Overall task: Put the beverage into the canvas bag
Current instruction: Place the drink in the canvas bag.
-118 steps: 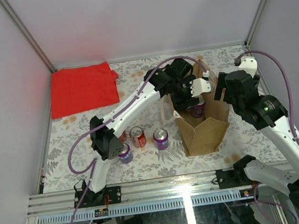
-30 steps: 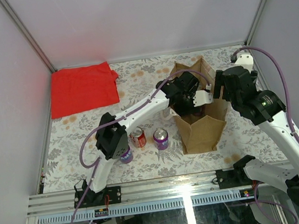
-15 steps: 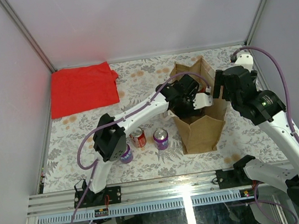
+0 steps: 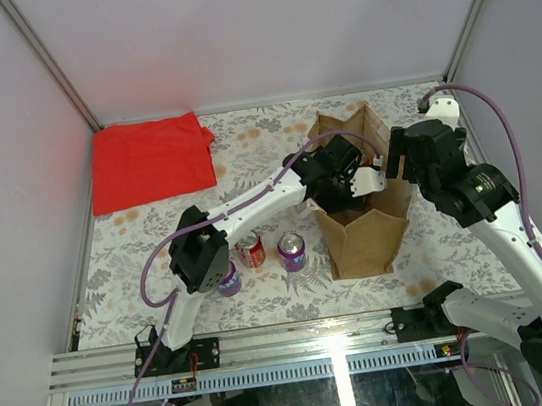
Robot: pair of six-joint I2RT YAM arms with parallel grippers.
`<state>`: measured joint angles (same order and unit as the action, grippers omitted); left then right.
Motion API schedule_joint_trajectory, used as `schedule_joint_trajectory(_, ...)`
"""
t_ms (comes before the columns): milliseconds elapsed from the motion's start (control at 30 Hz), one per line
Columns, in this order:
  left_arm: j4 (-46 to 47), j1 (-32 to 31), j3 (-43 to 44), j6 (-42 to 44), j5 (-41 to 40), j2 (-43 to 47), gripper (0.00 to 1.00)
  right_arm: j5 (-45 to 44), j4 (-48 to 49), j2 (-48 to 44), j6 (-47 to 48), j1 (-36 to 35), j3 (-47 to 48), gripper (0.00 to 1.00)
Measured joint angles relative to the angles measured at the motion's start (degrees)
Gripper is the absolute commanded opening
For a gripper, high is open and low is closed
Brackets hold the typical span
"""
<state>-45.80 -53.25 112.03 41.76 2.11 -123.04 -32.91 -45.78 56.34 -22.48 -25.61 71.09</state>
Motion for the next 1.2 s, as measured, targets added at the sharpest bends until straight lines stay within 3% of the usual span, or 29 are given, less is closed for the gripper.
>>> schedule_joint_trajectory(200,0.0,0.0,0.0,-0.1,-0.2,0.0,0.44,0.0,0.0,0.0,0.0,0.0,0.0,0.86)
schedule_joint_trajectory(367,0.0,0.1,0.1,-0.1,-0.2,0.0,0.52,0.2,0.1,0.5,0.0,0.0,0.0,0.86)
schedule_joint_trajectory(467,-0.1,0.2,0.2,-0.2,-0.4,0.0,0.65,0.6,0.2,0.8,0.0,0.0,0.0,0.86)
schedule_joint_trajectory(633,0.2,0.3,0.5,-0.5,-0.8,0.0,0.66,1.0,0.2,1.2,0.0,0.0,0.0,0.86)
schedule_joint_trajectory(833,3.2,0.4,0.7,-0.6,-2.2,0.0,0.81,1.1,0.3,2.1,0.0,0.0,0.0,0.86)
schedule_joint_trajectory(1200,6.8,0.4,0.7,-0.7,-4.4,0.3,0.82,1.1,0.3,2.3,0.0,0.0,0.0,0.86)
